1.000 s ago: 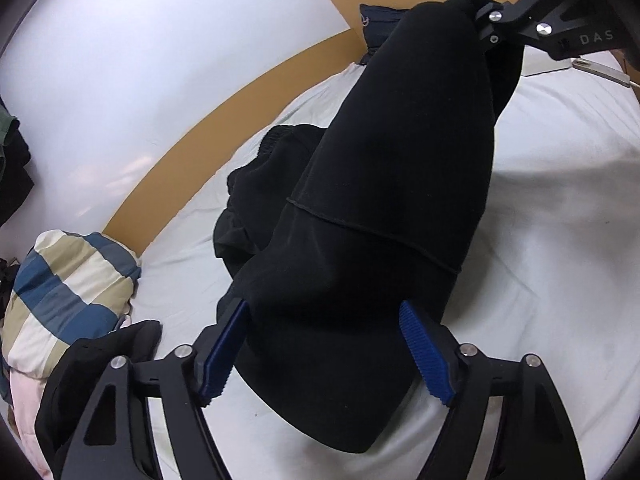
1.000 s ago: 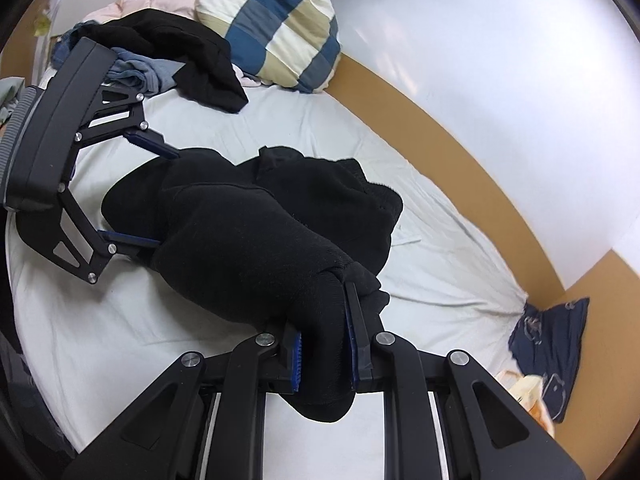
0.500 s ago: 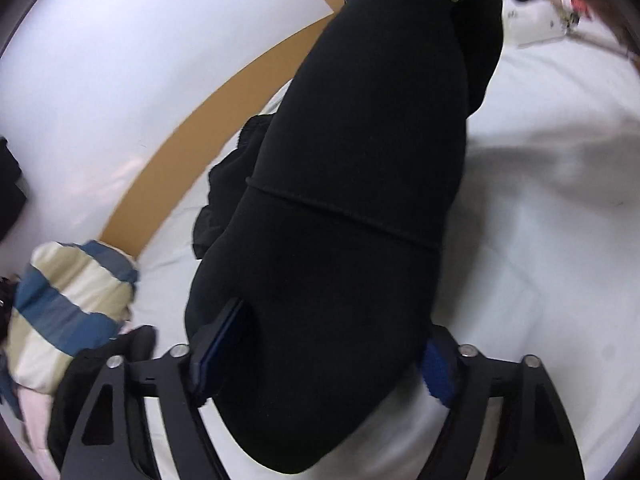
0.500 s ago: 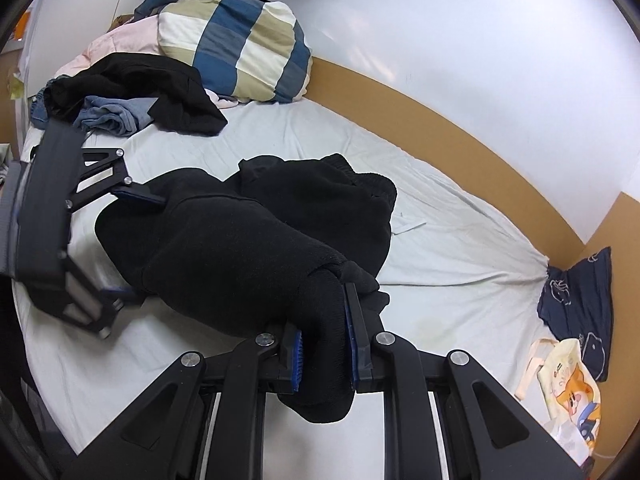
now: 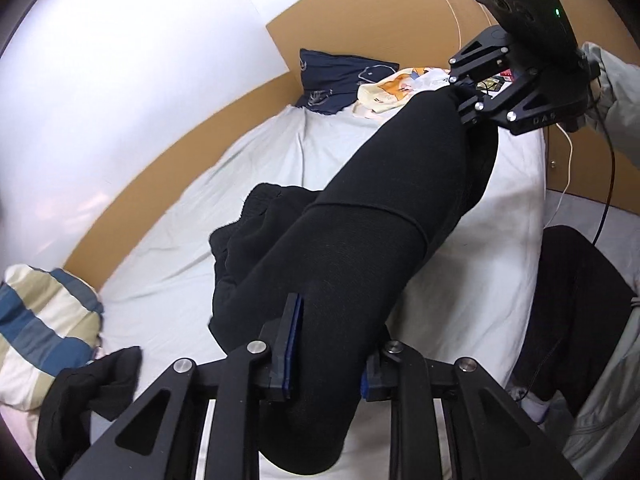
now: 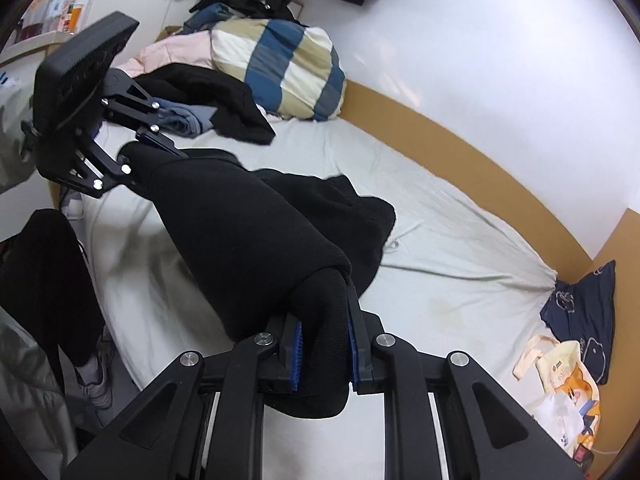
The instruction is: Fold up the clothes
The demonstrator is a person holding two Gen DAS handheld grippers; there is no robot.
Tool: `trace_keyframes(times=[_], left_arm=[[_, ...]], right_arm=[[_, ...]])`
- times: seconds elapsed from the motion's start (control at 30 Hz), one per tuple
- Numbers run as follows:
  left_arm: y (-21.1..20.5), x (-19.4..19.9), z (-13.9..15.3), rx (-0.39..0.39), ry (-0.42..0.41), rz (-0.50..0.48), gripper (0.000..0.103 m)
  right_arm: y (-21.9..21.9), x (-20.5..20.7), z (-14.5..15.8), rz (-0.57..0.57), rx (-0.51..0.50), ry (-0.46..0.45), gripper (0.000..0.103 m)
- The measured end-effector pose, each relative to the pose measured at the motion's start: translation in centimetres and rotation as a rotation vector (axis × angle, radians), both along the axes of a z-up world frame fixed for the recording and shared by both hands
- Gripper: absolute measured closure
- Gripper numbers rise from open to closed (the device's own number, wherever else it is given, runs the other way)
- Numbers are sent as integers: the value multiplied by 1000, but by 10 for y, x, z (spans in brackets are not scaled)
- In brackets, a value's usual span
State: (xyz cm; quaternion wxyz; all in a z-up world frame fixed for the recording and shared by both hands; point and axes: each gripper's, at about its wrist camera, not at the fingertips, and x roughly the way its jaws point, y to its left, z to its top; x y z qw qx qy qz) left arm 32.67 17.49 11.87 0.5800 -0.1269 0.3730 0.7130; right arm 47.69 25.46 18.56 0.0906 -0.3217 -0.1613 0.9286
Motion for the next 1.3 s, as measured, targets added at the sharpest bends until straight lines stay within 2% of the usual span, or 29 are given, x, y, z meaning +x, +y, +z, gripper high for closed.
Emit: trace_keyframes(times=[0.13,0.33,0.4,0.43,0.53,0.6,0.63,0.67,0.73,0.8,0.87,0.93,0.97,1.0,1.03,1.07,1.13,1.17,1.23,1.3], left_arm=[[18,-36,16,35,-124,37,79],[54,-84,38,7,-165,77,79],[73,-110,42,18,-209,126,73],[83,-127,42,26,-243,169,67],[117,-166,26,11,-353,282,55],[138,-182,7,-19,-368,332,42],[143,-186,-2,-27,-364,358,32],[147,-190,-11,-29,-365,377,29],[151,-199,-23,-3,-402,385,23],[150,-210,-33,37,-451,402,12],[144,-223,-40,85,-534,424,2],[138,-231,-46,132,-603,433,1],[133,-234,-47,162,-634,437,2],[123,-231,-40,218,-643,442,4],[108,-225,-29,292,-627,453,12],[93,-218,-17,365,-606,469,15],[61,-206,11,506,-544,520,15],[48,-201,24,556,-529,526,13],[35,-191,43,579,-528,519,13],[31,-174,48,563,-516,505,13]], right_arm=[[26,-25,13,-42,-48,38,86],[66,-92,31,-46,-20,28,86],[91,-118,28,-80,-61,26,86],[103,-131,23,-101,-84,23,86],[134,-163,-6,-156,-141,-17,86],[152,-181,-28,-190,-166,-46,84],[160,-184,-39,-192,-184,-53,84],[169,-184,-47,-193,-215,-51,83],[193,-179,-59,-212,-323,-19,71],[215,-171,-70,-242,-446,28,47],[231,-162,-85,-270,-540,65,35],[236,-153,-92,-295,-581,82,31],[236,-148,-91,-312,-587,92,25],[237,-143,-89,-329,-593,102,22],[237,-137,-88,-346,-598,112,22],[233,-128,-77,-350,-581,144,22],[221,-119,-46,-357,-543,245,21],[217,-117,-36,-354,-562,287,21],[210,-114,-18,-347,-612,369,20],[202,-111,1,-339,-661,451,18]])
